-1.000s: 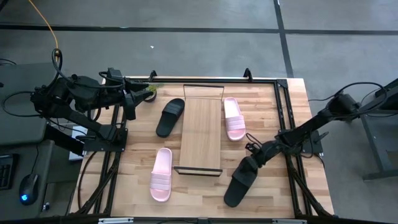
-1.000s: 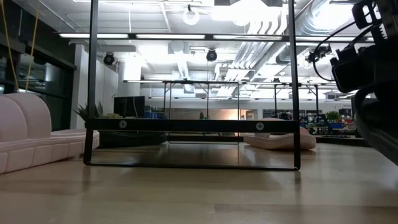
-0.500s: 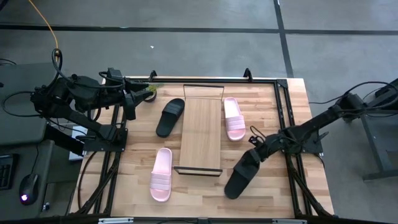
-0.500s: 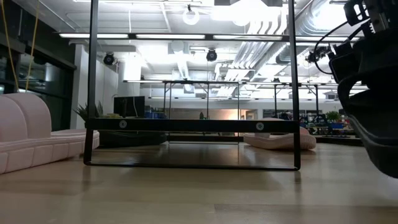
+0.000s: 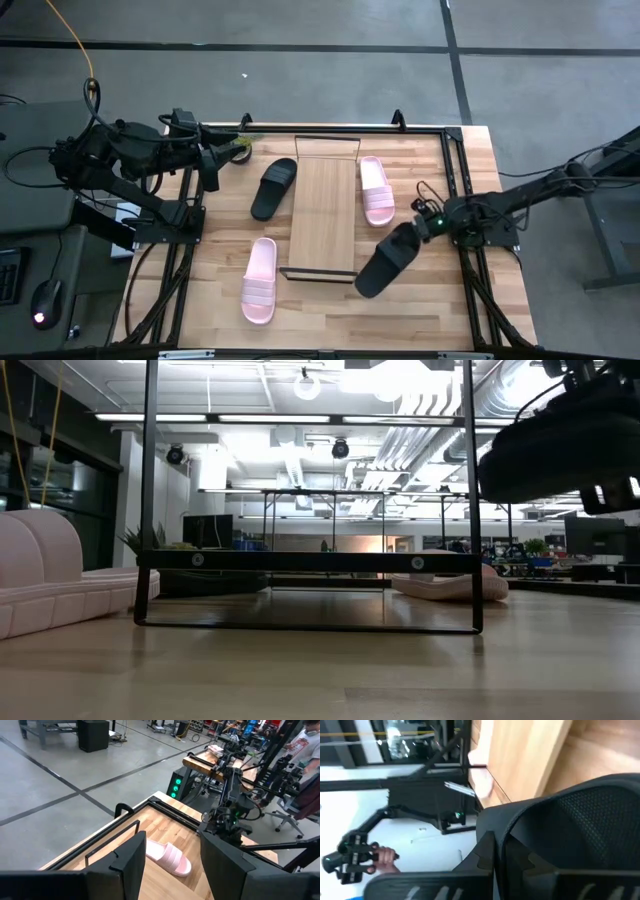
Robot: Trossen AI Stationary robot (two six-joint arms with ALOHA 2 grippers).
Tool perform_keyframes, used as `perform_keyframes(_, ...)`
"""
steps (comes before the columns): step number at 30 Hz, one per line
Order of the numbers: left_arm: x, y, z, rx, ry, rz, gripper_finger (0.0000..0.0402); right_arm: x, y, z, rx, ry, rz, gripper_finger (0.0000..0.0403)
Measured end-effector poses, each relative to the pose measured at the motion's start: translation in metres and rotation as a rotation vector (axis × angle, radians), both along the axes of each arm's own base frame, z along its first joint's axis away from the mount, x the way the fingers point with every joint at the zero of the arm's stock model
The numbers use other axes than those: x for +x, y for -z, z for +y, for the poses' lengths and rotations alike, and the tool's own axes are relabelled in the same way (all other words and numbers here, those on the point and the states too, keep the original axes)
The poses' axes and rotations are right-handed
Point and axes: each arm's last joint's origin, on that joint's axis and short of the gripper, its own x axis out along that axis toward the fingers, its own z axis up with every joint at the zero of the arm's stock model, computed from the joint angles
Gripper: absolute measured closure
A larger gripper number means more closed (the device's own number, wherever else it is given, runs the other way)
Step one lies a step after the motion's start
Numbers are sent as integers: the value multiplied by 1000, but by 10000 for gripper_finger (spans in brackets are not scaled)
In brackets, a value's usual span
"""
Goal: Pick and place slides into the shelf
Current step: Put the bottom black slide on the shelf
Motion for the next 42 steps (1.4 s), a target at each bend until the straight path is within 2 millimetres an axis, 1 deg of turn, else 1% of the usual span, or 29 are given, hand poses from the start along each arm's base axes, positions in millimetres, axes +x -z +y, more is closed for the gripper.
perform_keyframes(11,0,0,0,9,-8,3,229,-4,-9,-19,-26,146,-79,403)
perform_keyframes(21,0,0,1,14,-19,3,229,-1,-31,-34,-180,403,-321,403)
perform_keyframes(25,0,0,1,14,-19,3,229,-2,-33,-37,-170,458,-329,403)
perform_keyframes(33,0,0,1,13,-18,3,229,-2,-34,-41,-95,583,-334,403)
perform_keyframes(42,-1,2,1,16,-18,29,229,-6,-53,-41,-108,692,-519,403)
